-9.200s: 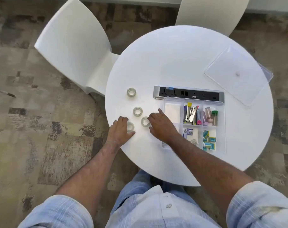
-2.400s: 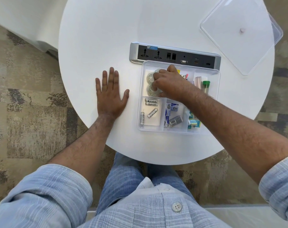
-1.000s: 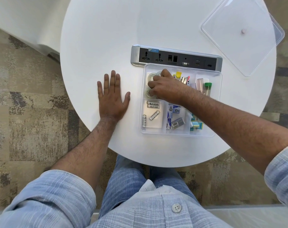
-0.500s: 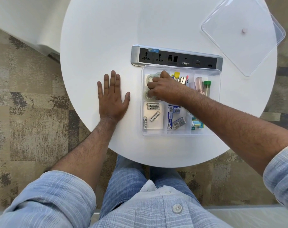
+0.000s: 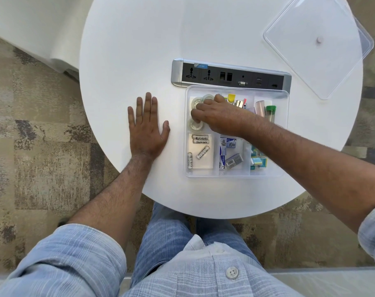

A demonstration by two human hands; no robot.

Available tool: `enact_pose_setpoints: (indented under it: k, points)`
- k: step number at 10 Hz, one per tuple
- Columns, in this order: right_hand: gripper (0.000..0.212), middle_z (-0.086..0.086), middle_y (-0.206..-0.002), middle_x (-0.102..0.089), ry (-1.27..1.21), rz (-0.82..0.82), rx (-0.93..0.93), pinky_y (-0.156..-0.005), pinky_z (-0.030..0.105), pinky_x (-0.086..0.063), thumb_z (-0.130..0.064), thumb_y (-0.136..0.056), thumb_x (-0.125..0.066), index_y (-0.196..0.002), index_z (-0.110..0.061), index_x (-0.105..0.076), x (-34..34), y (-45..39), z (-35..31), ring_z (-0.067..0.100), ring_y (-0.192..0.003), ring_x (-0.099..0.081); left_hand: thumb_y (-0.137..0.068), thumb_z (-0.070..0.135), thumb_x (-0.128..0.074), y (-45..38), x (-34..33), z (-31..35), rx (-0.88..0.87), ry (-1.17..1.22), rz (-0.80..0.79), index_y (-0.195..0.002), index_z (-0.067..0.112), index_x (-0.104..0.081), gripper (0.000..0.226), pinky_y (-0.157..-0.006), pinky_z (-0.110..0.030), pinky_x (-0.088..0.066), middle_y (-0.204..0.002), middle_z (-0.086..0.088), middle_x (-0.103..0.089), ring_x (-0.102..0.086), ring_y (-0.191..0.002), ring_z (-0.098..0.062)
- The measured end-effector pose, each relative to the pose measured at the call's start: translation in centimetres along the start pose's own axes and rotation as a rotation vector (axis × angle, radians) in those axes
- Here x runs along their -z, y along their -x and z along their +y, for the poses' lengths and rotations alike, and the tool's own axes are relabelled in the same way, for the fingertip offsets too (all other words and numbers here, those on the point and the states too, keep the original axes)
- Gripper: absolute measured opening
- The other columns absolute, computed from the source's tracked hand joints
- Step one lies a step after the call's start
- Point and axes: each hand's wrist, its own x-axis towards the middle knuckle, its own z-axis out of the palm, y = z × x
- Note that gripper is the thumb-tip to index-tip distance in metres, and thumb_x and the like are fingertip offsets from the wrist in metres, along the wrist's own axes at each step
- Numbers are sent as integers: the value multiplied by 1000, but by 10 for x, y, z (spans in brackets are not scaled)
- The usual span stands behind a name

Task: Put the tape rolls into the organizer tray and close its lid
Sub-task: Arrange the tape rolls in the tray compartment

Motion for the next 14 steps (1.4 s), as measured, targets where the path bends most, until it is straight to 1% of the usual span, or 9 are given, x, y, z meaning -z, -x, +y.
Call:
enact_pose_setpoints:
  k: [1,2,3,4,5,7,9,11,14]
  points:
    - [39,-4,-103,-59,-105,37,-144,-86,38,-31,4,-79,-59,-105,-24,-51,4,2,5,17,-90,-46,-102,42,-41,0,0,0,0,6,5,-167,10,-14,77,-131,-57,-10,-176,-8,-11,-9,-164,-30]
    - [21,-1,-103,-60,-135,190,-372,-90,43,-34,-15,-87,-64,-105,-21,-54,5,9,16,22,-92,-52,-102,42,-42,0,0,0,2,14,10,-167,11,-14,77,-131,-57,-9,-176,-8,-12,-9,-164,-30]
    - [20,3,-107,-59,-48,206,-449,-92,46,-36,-31,-91,-67,-105,-19,-61,4,11,18,25,-98,-54,-102,42,-42,0,0,0,2,12,12,-167,11,-15,77,-131,-57,-9,-176,-8,-12,-9,-164,-30]
    - [29,4,-103,-55,48,173,-487,-91,47,-37,-47,-90,-66,-98,-19,-69,2,8,14,26,-98,-53,-102,41,-43,0,0,0,2,17,13,-167,11,-15,77,-131,-57,-9,-176,-8,-12,-9,-164,-30]
    - [33,4,-100,-54,104,176,-496,-88,46,-37,-50,-89,-67,-95,-18,-72,0,6,11,26,-95,-51,-102,41,-43,0,0,0,2,19,13,-167,11,-15,77,-131,-57,-9,-176,-7,-12,-9,-164,-30]
    - [28,4,-101,-52,107,129,-528,-88,44,-35,-42,-91,-67,-102,-17,-73,-4,2,2,24,-98,-49,-101,41,-43,-1,0,0,0,21,21,-167,11,-15,77,-131,-56,-9,-176,-7,-13,-10,-164,-30]
    - [20,3,-100,-54,73,164,-543,-88,44,-34,-31,-91,-65,-103,-17,-71,-6,1,-4,24,-96,-50,-101,42,-44,0,-3,0,1,14,38,-166,11,-17,77,-132,-56,-9,-176,-8,-14,-11,-164,-30]
    - [20,5,-100,-59,106,168,-458,-86,44,-37,-19,-88,-69,-108,-15,-68,-6,-5,-5,26,-94,-54,-101,42,-43,0,-3,-1,1,9,37,-166,11,-17,77,-132,-56,-9,-176,-7,-13,-10,-164,-29]
    - [24,2,-95,-58,173,128,-388,-83,45,-41,-22,-81,-81,-103,-19,-73,-4,-12,-2,24,-90,-55,-101,42,-43,-1,-1,0,7,14,31,-166,11,-17,77,-132,-55,-9,-176,-7,-13,-10,-164,-29]
